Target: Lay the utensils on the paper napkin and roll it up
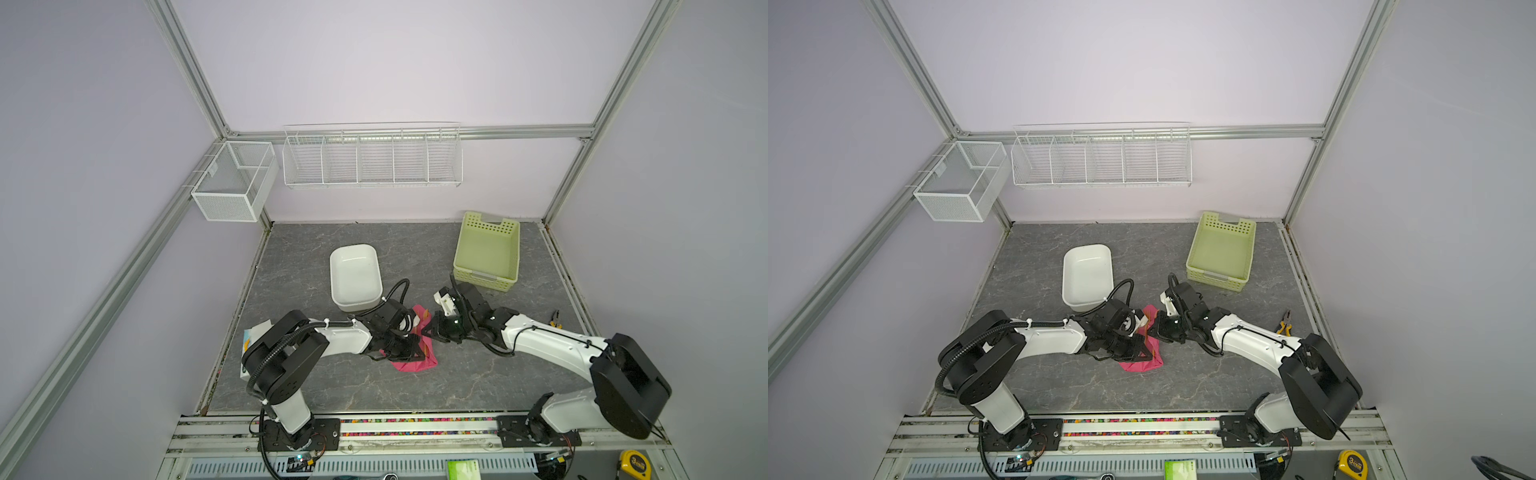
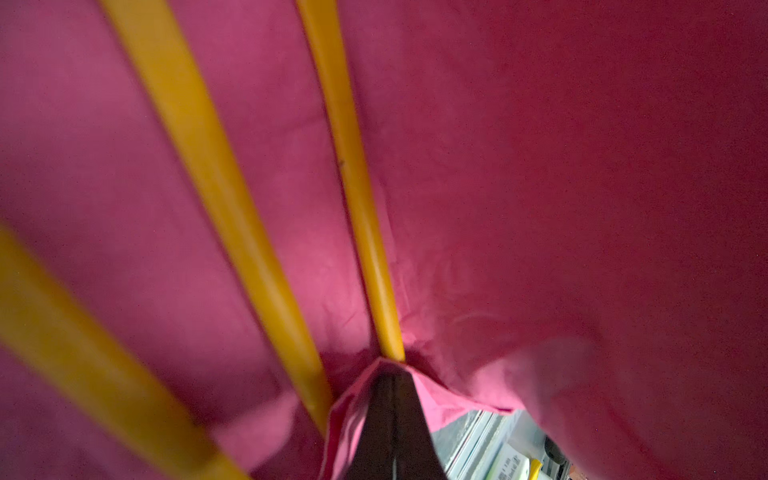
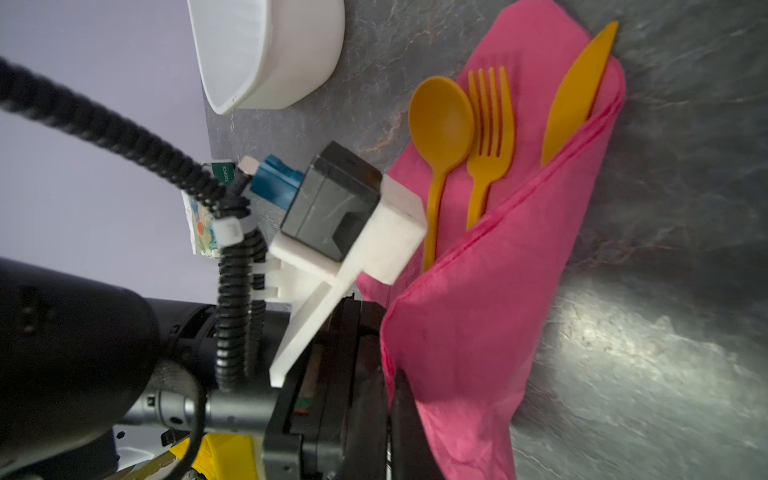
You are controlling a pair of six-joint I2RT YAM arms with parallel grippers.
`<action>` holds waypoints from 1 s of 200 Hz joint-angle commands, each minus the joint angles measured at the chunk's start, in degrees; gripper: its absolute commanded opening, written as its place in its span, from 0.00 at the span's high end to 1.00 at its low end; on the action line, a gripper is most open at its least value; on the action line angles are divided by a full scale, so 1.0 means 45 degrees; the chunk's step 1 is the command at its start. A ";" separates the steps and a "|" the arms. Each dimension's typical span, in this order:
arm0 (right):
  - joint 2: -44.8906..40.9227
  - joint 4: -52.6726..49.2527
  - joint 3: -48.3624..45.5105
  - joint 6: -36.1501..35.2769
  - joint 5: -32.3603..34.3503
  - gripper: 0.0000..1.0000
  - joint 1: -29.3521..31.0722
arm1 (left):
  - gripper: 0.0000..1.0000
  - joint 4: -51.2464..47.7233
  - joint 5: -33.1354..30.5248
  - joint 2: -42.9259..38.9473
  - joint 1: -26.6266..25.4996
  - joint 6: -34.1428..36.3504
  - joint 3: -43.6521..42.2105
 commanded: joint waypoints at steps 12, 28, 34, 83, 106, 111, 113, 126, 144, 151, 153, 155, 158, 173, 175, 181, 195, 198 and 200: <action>0.0217 0.0366 0.0221 0.0473 0.0196 0.93 0.0146 | 1.00 -0.0043 0.0072 0.0017 -0.0021 0.0128 0.0170; 0.0164 0.0094 0.0192 0.0337 0.0365 0.93 0.0144 | 1.00 -0.0068 0.0131 -0.0242 -0.0030 0.0061 0.0180; 0.0092 -0.0054 0.0168 0.0276 0.0441 0.93 0.0149 | 1.00 -0.0071 0.0150 -0.0364 -0.0033 0.0029 0.0194; -0.0916 -0.0982 -0.0235 0.0034 0.1236 0.93 -0.0079 | 1.00 -0.0666 0.0375 -0.1015 -0.0252 0.0049 0.0464; -0.1105 -0.1046 -0.0478 0.0049 0.1320 0.93 -0.0181 | 1.00 -0.0906 0.0230 -0.0987 -0.0516 0.0079 0.0556; -0.1135 -0.1041 -0.0532 0.0063 0.1348 0.93 -0.0200 | 1.00 -0.0915 0.0187 -0.0945 -0.0555 0.0079 0.0541; -0.1161 -0.1051 -0.0551 0.0071 0.1351 0.93 -0.0207 | 1.00 -0.0920 0.0181 -0.0914 -0.0564 0.0070 0.0549; -0.1244 -0.1022 -0.0648 0.0088 0.1371 0.93 -0.0250 | 1.00 -0.0913 0.0103 -0.0739 -0.0618 0.0045 0.0525; -0.1322 -0.1043 -0.0712 0.0093 0.1371 0.93 -0.0255 | 1.00 -0.0889 0.0009 -0.0480 -0.0699 0.0059 0.0579; -0.1350 -0.1051 -0.0722 0.0093 0.1378 0.93 -0.0269 | 1.00 -0.0906 -0.0085 -0.0390 -0.0719 0.0055 0.0608; -0.1351 -0.1058 -0.0726 0.0093 0.1378 0.93 -0.0264 | 1.00 -0.0922 -0.0101 -0.0365 -0.0723 0.0059 0.0609; -0.1366 -0.1084 -0.0727 0.0093 0.1378 0.93 -0.0262 | 1.00 -0.0941 -0.0130 -0.0334 -0.0728 0.0050 0.0624; -0.1383 -0.1097 -0.0737 0.0093 0.1403 0.93 -0.0271 | 1.00 -0.0978 -0.0177 -0.0295 -0.0742 0.0068 0.0641; -0.1498 -0.1154 -0.0800 0.0078 0.1428 0.93 -0.0291 | 1.00 -0.1022 -0.0327 -0.0183 -0.0775 0.0080 0.0688; -0.1505 -0.1157 -0.0799 0.0079 0.1420 0.93 -0.0298 | 1.00 -0.1020 -0.0338 -0.0147 -0.0786 0.0080 0.0688; -0.1565 -0.1158 -0.0843 0.0091 0.1433 0.93 -0.0320 | 1.00 -0.1023 -0.0348 -0.0099 -0.0806 0.0078 0.0722; -0.1658 -0.1161 -0.0883 0.0093 0.1427 0.93 -0.0338 | 1.00 -0.1093 -0.0367 0.0030 -0.0842 0.0100 0.0812; -0.1678 -0.1158 -0.0922 0.0103 0.1426 0.93 -0.0340 | 1.00 -0.1119 -0.0367 0.0075 -0.0858 0.0121 0.0828; -0.1682 -0.1168 -0.0932 0.0110 0.1424 0.93 -0.0340 | 1.00 -0.1137 -0.0367 0.0088 -0.0860 0.0144 0.0850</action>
